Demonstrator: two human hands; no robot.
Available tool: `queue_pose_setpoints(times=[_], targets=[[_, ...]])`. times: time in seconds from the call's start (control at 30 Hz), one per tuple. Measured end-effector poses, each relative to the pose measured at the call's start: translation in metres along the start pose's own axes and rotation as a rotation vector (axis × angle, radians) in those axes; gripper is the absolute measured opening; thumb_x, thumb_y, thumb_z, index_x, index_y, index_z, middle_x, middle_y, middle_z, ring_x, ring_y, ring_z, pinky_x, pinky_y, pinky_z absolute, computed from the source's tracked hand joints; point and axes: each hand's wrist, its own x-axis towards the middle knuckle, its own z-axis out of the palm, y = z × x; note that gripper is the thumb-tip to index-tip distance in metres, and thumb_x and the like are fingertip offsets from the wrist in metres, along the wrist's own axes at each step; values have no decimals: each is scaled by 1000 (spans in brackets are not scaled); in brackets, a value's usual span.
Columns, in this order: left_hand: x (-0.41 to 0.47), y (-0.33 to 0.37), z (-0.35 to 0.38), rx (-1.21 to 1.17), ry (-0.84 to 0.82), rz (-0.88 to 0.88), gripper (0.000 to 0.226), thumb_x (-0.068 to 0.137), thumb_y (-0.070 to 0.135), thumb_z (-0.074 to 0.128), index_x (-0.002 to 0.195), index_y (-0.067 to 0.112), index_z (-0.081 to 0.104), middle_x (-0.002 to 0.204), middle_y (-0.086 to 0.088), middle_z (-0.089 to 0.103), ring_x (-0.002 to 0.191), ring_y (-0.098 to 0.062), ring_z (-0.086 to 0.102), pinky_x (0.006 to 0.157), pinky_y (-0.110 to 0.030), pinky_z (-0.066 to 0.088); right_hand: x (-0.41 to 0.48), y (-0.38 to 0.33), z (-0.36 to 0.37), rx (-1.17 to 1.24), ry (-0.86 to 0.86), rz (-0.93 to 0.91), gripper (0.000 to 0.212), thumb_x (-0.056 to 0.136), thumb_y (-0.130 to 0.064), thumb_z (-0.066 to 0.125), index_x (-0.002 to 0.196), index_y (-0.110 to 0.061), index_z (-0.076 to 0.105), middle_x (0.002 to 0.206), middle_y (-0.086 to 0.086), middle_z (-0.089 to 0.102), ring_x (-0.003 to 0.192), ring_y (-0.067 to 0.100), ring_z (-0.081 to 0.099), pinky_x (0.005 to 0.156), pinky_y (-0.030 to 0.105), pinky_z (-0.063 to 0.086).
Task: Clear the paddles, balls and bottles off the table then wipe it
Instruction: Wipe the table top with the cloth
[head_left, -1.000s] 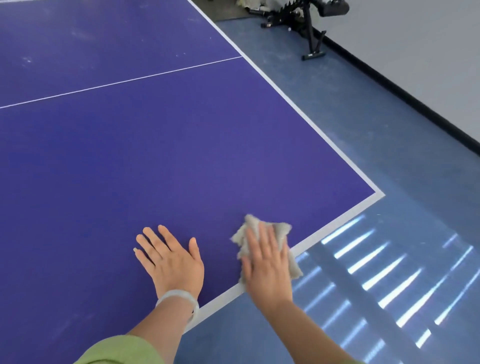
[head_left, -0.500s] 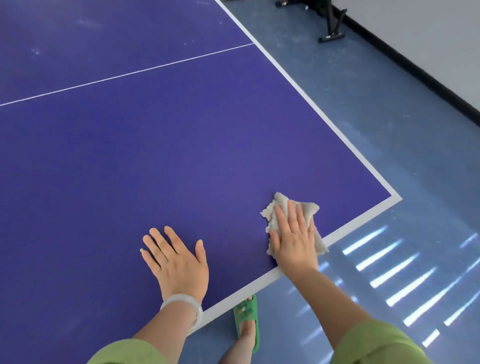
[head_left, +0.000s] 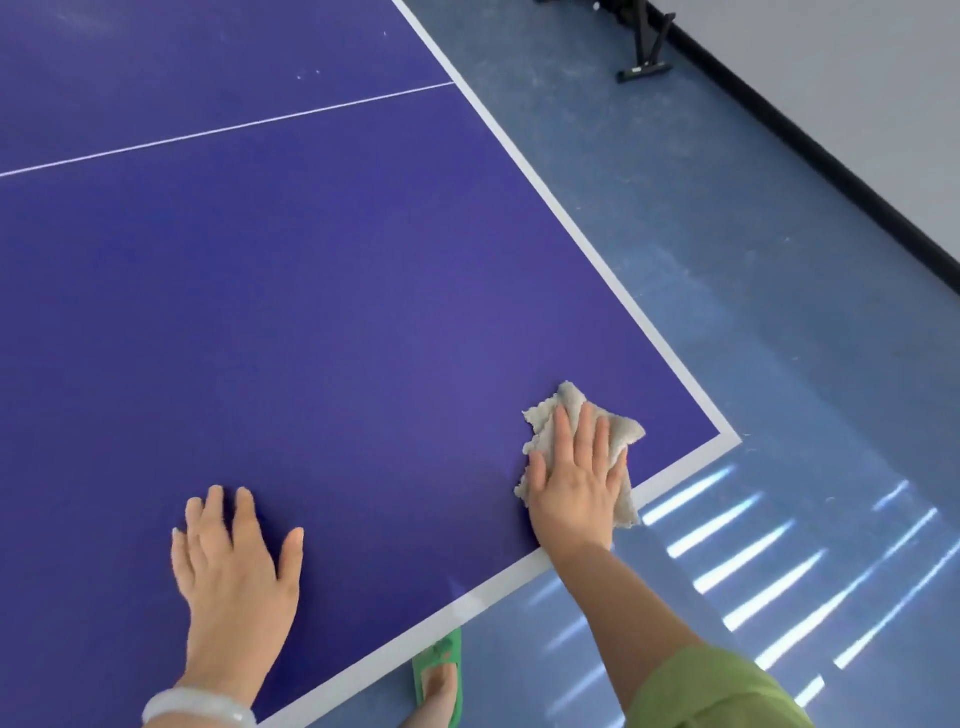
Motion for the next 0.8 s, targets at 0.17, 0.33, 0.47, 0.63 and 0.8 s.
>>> queue_pose_setpoints(times=[0.17, 0.33, 0.47, 0.63, 0.8], targets=[[42, 91, 12, -12, -73, 354, 54, 98, 37, 44, 137, 0, 49, 149, -23, 38, 143, -40, 29, 118, -52, 23, -1, 29, -7, -142, -115, -384, 57, 101, -49, 20, 156, -34, 9, 164, -9, 1, 151, 17, -6, 120, 46, 4], [76, 207, 23, -27, -247, 442, 64, 95, 37, 56, 148, 5, 38, 156, -22, 28, 147, -39, 20, 119, -52, 23, 28, 89, -27, -131, -88, -92, 59, 98, -52, 10, 155, -36, 4, 163, -13, -2, 150, 13, -10, 122, 46, 7], [84, 274, 33, 38, -430, 384, 82, 97, 60, 32, 156, 17, -7, 162, -17, -13, 149, -37, -15, 119, -52, -7, 37, 101, -34, -88, -78, -46, 62, 96, -54, 8, 155, -36, 5, 162, -14, -3, 149, 11, -14, 121, 44, 1], [83, 291, 43, 171, -502, 309, 103, 84, 82, 18, 143, 14, -34, 155, -19, -33, 142, -44, -29, 114, -60, -13, 72, 119, -43, -17, -23, 95, 63, 94, -59, 10, 154, -40, 7, 163, -12, -2, 150, 15, -7, 122, 43, -4], [88, 295, 35, 207, -578, 282, 106, 62, 90, -16, 134, 17, -45, 140, -16, -48, 138, -42, -37, 113, -59, -16, 106, 139, -59, -56, -9, 188, 56, 99, -48, 36, 152, -30, 26, 135, -2, 48, 125, 25, 44, 101, 41, 33]])
